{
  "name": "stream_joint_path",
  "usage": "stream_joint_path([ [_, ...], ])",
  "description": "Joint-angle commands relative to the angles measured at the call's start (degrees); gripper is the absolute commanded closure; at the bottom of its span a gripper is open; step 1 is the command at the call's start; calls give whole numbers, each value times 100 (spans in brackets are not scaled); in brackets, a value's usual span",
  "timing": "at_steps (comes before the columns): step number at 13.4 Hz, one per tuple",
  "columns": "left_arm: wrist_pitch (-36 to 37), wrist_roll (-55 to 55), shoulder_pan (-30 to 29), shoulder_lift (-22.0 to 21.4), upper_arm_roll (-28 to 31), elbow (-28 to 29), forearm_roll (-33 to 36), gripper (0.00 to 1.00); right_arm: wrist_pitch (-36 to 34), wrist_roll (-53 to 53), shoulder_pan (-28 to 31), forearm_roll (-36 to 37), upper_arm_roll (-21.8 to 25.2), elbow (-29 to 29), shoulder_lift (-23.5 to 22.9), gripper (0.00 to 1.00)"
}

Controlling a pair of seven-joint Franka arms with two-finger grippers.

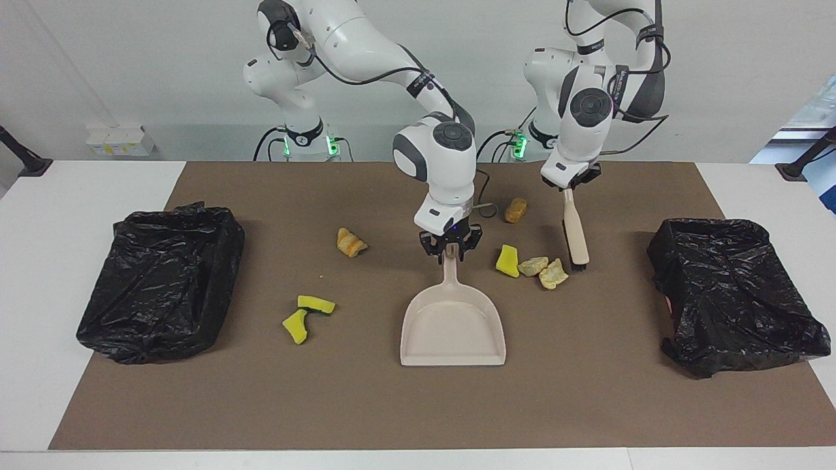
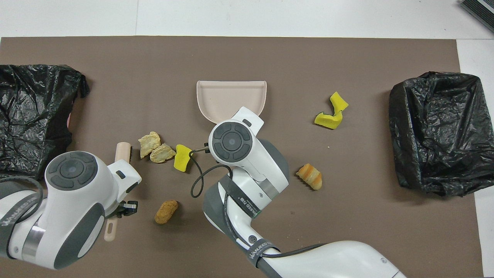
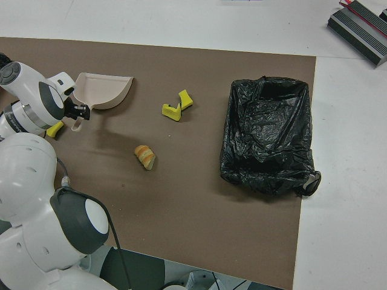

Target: Sweep and dump trash in bin

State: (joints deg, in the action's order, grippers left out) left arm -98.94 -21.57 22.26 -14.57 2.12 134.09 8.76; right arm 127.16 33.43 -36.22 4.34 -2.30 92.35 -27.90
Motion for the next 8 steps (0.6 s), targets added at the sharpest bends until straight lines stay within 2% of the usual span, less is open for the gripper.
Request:
stream_joint_path([
  [1,261,-1240,453,-344,-10,169,-58,100,142,146,18,190,19,-6,-49,71],
  [2,279,-1706,628,-458,-10,266,-76,100,116,146,1,190,19,29,-49,82],
  [3,279,-2233,804,-572,-10,380,-163,100,73,137,-26,207,27,64,-40,100],
  [6,418,-3491,1261,-783,-10,548,-619,100,-138,-38,53,208,19,64,170,100],
  [8,560,-4518,1621,-854,-10,601,-673,100,-252,-414,228,181,19,160,424,100],
])
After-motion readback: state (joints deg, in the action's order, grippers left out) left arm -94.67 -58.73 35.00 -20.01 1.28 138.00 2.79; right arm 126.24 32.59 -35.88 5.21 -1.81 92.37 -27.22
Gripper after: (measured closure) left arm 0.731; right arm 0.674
